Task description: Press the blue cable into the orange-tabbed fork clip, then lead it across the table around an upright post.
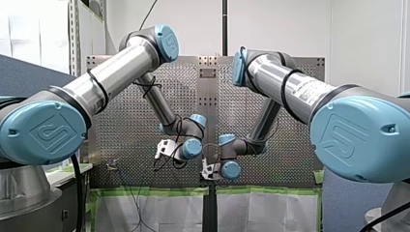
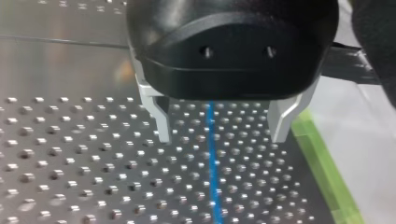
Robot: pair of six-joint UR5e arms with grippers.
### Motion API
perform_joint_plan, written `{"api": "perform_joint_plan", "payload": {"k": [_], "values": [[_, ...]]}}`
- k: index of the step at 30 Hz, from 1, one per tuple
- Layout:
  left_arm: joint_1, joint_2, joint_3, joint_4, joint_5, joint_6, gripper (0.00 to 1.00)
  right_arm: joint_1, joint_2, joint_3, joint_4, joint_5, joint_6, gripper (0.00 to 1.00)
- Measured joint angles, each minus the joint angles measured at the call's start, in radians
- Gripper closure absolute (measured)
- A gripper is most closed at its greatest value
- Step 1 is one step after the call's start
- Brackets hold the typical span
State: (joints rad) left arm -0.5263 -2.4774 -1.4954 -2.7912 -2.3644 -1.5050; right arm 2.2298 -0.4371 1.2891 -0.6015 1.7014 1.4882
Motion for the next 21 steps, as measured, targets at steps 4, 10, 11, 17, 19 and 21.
{"api": "perform_joint_plan", "payload": {"k": [4, 10, 11, 17, 19, 21], "values": [[0.003, -0.014, 0.002, 0.013, 0.001, -0.009, 0.00, 0.000, 0.000, 0.000, 0.000, 0.000, 0.000, 1.00], [0.004, -0.017, 0.013, 0.026, 0.006, -0.016, 0.00, 0.000, 0.000, 0.000, 0.000, 0.000, 0.000, 1.00], [0.004, -0.017, 0.014, 0.026, 0.007, -0.017, 0.00, 0.000, 0.000, 0.000, 0.000, 0.000, 0.000, 1.00], [0.008, -0.017, 0.022, 0.027, 0.007, -0.021, 0.00, 0.000, 0.000, 0.000, 0.000, 0.000, 0.000, 1.00], [0.010, -0.017, 0.023, 0.027, 0.007, -0.023, 0.00, 0.000, 0.000, 0.000, 0.000, 0.000, 0.000, 1.00], [0.010, -0.017, 0.023, 0.027, 0.008, -0.024, 0.00, 0.000, 0.000, 0.000, 0.000, 0.000, 0.000, 1.00]]}}
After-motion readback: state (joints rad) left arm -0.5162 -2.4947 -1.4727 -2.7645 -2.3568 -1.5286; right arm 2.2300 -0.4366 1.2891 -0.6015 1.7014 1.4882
